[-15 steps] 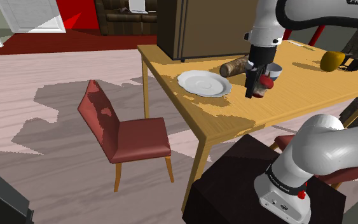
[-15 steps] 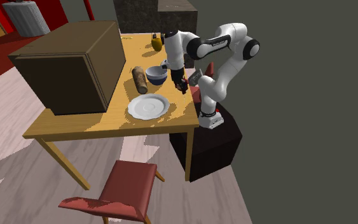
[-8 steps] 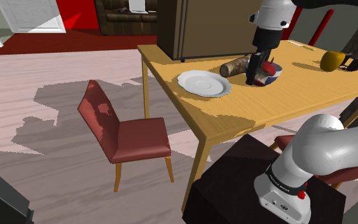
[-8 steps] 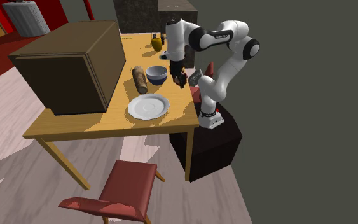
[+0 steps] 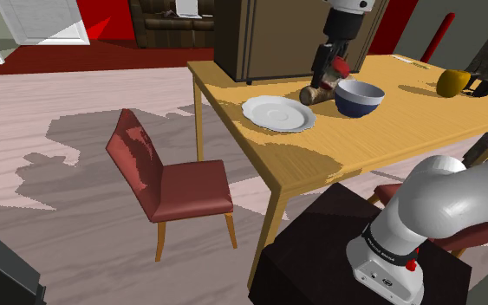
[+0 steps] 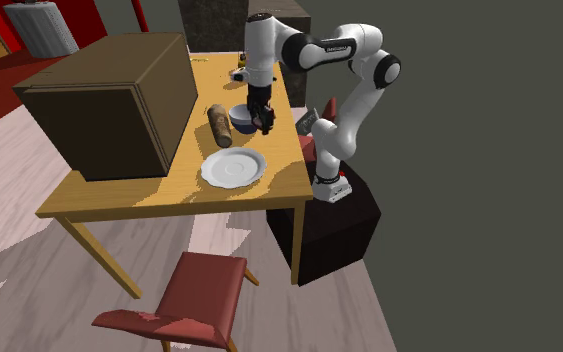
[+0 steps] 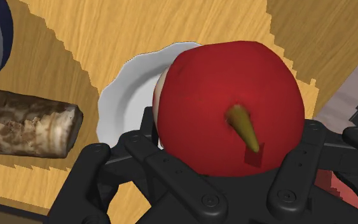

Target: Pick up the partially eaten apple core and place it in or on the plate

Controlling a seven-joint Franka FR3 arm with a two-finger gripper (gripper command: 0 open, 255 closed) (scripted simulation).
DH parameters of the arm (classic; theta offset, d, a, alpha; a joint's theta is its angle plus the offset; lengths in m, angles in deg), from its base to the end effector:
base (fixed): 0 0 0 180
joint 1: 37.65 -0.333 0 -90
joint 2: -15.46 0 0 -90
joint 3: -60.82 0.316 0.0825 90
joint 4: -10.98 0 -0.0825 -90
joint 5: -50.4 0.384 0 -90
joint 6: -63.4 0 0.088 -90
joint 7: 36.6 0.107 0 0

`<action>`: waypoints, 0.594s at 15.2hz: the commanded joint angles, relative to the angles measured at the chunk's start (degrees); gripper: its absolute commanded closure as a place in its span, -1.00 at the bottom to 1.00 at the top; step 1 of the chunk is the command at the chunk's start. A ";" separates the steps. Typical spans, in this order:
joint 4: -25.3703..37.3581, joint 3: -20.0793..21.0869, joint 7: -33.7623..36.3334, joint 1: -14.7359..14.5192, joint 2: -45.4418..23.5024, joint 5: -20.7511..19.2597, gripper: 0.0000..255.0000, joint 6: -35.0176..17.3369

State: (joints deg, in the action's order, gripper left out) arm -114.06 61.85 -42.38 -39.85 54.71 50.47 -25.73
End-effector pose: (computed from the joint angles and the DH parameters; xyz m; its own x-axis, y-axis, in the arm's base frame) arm 0.3343 0.0211 0.6386 0.9866 0.1532 0.0569 0.1525 -0.9882 0.0160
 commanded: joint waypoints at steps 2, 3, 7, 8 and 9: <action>5.11 -0.25 -0.33 0.17 -6.83 -0.23 1.00 -1.79; 6.95 -0.28 -0.37 0.19 -9.11 -0.27 1.00 -2.22; 13.99 -0.34 -0.48 0.30 -17.05 -0.38 1.00 -3.13; 13.01 -0.35 -0.48 0.29 -16.85 -0.38 1.00 -3.90; 12.05 -0.35 -0.47 0.29 -16.65 -0.38 1.00 -4.66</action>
State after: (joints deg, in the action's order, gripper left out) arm -101.49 61.39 -43.00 -39.51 38.26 50.07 -29.63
